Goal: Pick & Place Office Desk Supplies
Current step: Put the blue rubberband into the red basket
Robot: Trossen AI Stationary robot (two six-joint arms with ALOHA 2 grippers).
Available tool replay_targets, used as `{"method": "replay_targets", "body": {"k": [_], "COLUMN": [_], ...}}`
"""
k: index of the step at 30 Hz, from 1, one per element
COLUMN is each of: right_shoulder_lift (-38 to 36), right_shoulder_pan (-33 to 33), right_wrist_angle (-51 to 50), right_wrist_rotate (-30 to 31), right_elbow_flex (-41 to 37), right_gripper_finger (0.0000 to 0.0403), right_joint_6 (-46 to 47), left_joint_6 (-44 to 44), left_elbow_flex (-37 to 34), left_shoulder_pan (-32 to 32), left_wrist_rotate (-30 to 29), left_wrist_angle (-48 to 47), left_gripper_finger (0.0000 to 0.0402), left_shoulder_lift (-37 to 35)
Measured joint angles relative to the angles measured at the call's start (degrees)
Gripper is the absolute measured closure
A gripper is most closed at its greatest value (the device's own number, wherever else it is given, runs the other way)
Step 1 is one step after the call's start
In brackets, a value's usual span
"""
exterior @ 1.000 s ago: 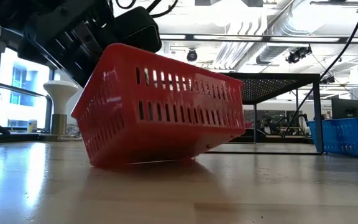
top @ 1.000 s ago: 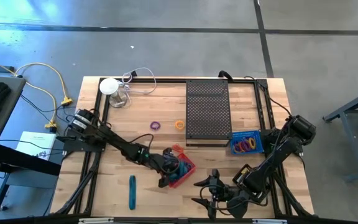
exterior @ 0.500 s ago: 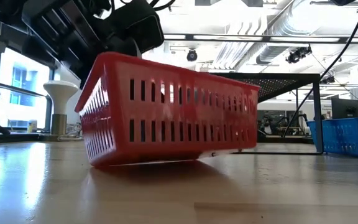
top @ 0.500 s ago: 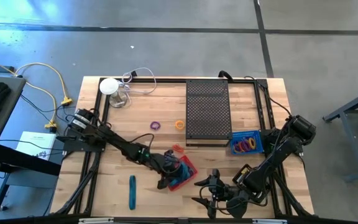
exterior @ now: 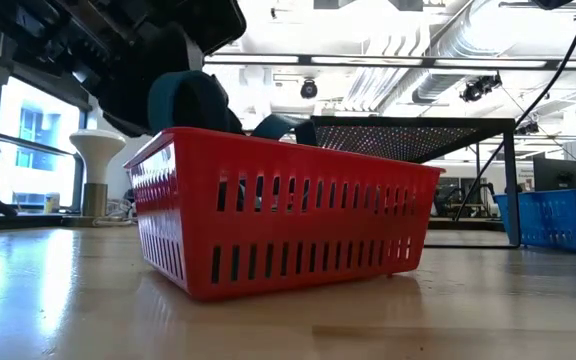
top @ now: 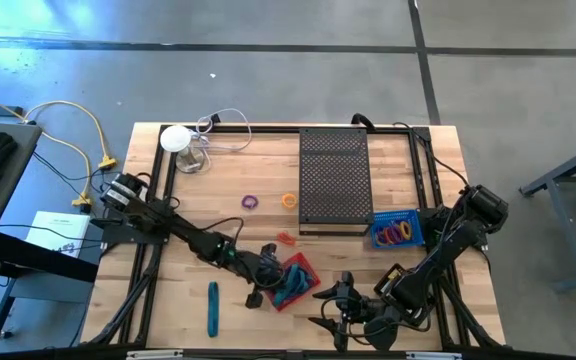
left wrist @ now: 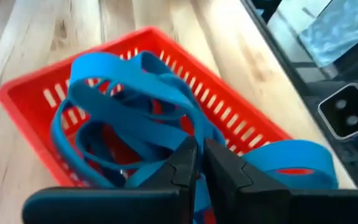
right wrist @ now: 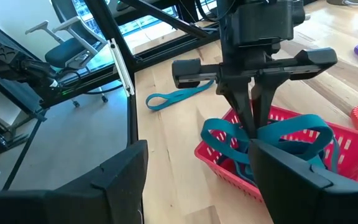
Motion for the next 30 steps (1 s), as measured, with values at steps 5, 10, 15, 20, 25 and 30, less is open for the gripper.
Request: {"method": "replay_targets", "body": {"k": [5,10,15,20,25,30], "right_shoulder_lift": [0.0,0.0,0.0,0.0,0.0,0.0], "right_shoulder_pan": [0.0,0.0,0.0,0.0,0.0,0.0], "right_wrist_angle": [0.0,0.0,0.0,-0.1,-0.1,-0.3], "right_wrist_rotate": [0.0,0.0,0.1,0.1,0.0,0.0], "right_elbow_flex": [0.0,0.0,0.0,0.0,0.0,0.0], "right_gripper_finger": [0.0137,0.0137,0.0137,0.0137,0.0137,0.0137], "right_joint_6": [0.0,0.0,-0.1,-0.2,-0.2,-0.2], "left_joint_6": [0.0,-0.1,-0.2,3.9,6.0,6.6], "left_elbow_flex": [0.0,0.0,2.9,6.3,8.9,10.0], "left_shoulder_pan": [-0.1,-0.3,-0.3,-1.0,-2.1,-2.4], "left_wrist_rotate": [-1.0,-1.0,-1.0,-1.0,-2.4,-6.2], "left_wrist_angle": [-0.9,-2.7,-10.8,-11.5,-17.9,-21.4], "left_gripper_finger": [0.0375,0.0375,0.0375,0.0375,0.0375,0.0375], "left_shoulder_lift": [0.0,0.0,0.0,0.0,-0.1,-0.1]}}
